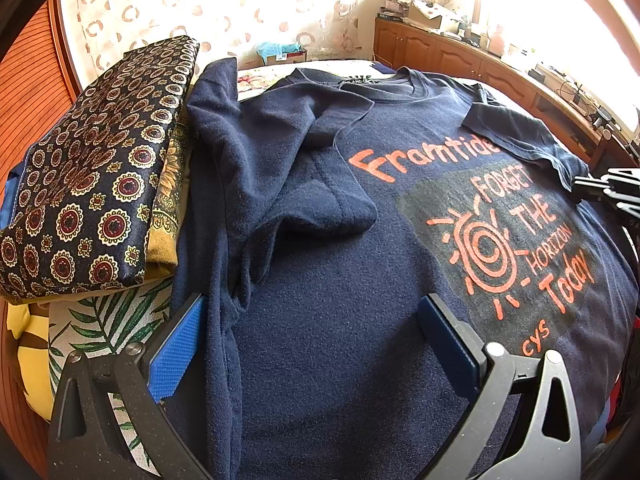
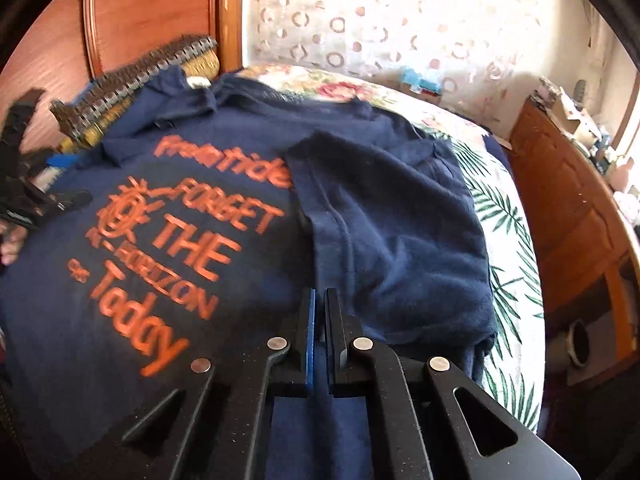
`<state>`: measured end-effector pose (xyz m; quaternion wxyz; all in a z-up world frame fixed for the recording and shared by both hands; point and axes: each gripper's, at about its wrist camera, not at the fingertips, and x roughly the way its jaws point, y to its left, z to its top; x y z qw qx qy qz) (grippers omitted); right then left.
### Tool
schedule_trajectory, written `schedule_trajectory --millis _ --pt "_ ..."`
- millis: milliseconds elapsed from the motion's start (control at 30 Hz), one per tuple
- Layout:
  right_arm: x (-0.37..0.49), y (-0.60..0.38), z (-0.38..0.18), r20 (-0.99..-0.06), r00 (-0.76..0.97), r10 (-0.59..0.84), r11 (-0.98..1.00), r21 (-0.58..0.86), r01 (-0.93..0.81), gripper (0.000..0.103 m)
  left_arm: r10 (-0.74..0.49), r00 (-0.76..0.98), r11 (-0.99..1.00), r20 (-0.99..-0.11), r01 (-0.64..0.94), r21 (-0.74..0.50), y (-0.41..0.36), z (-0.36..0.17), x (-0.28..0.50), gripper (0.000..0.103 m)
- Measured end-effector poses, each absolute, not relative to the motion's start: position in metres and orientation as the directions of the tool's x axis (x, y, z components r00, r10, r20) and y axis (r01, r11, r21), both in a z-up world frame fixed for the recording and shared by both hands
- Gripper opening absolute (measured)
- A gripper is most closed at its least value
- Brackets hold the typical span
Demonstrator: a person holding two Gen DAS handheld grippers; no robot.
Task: Fold small clothes
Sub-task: 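Lower the folded side onto the shirt and open the right tool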
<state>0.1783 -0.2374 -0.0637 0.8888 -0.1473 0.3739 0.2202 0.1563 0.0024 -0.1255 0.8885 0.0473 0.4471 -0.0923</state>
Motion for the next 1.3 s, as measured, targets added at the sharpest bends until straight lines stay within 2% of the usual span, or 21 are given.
schedule_trajectory --millis 133,400,433,467,533,733,767,800,867,1100,1233,1300 --pt "0.174 -0.238 -0.055 -0.727 0.597 0.341 0.848 -0.036 -0.528 0.004 -0.122 0.583 0.979 -0.803 0.206 0.001 0.002 -0.126 0.156 0.103" --pt "0.170 -0.238 -0.054 -0.714 0.636 0.294 0.855 -0.101 -0.509 0.004 -0.122 0.583 0.979 -0.803 0.206 0.001 0.003 -0.126 0.156 0.103" --pt "0.172 -0.237 -0.054 -0.714 0.638 0.288 0.858 -0.102 -0.503 0.010 -0.122 0.584 0.979 -0.803 0.206 0.001 0.003 -0.126 0.156 0.103" --pt "0.174 -0.236 -0.055 -0.715 0.644 0.271 0.864 -0.115 -0.491 0.023 -0.122 0.583 0.979 -0.803 0.206 0.001 0.003 -0.126 0.156 0.103" --pt "0.180 -0.235 -0.059 -0.715 0.653 0.249 0.871 -0.130 -0.474 0.031 -0.122 0.583 0.979 -0.803 0.206 0.001 0.003 -0.126 0.156 0.103" --pt "0.197 -0.231 -0.073 -0.731 0.643 0.227 0.881 -0.127 -0.456 0.031 -0.122 0.583 0.979 -0.803 0.203 -0.001 0.004 -0.126 0.156 0.103" --pt "0.198 -0.231 -0.073 -0.728 0.647 0.227 0.881 -0.130 -0.455 0.019 -0.122 0.584 0.979 -0.803 0.203 -0.001 0.004 -0.126 0.156 0.103" --pt "0.198 -0.231 -0.073 -0.723 0.657 0.214 0.882 -0.146 -0.448 0.012 -0.122 0.584 0.979 -0.803 0.203 -0.001 0.004 -0.126 0.157 0.103" --pt "0.197 -0.230 -0.074 -0.723 0.660 0.205 0.876 -0.165 -0.453 0.006 -0.122 0.584 0.979 -0.803 0.203 -0.001 0.004 -0.127 0.157 0.103" --pt "0.186 -0.239 -0.061 -0.717 0.627 0.305 0.862 -0.072 -0.502 0.004 -0.122 0.584 0.979 -0.803 0.203 -0.001 0.004 -0.127 0.156 0.103" --pt "0.188 -0.241 -0.068 -0.732 0.619 0.284 0.866 -0.082 -0.494 0.004 -0.122 0.584 0.979 -0.803 0.203 -0.002 0.005 -0.127 0.156 0.103" --pt "0.188 -0.241 -0.068 -0.727 0.622 0.290 0.865 -0.079 -0.496 0.008 -0.122 0.584 0.979 -0.803 0.203 -0.002 0.004 -0.127 0.156 0.103"
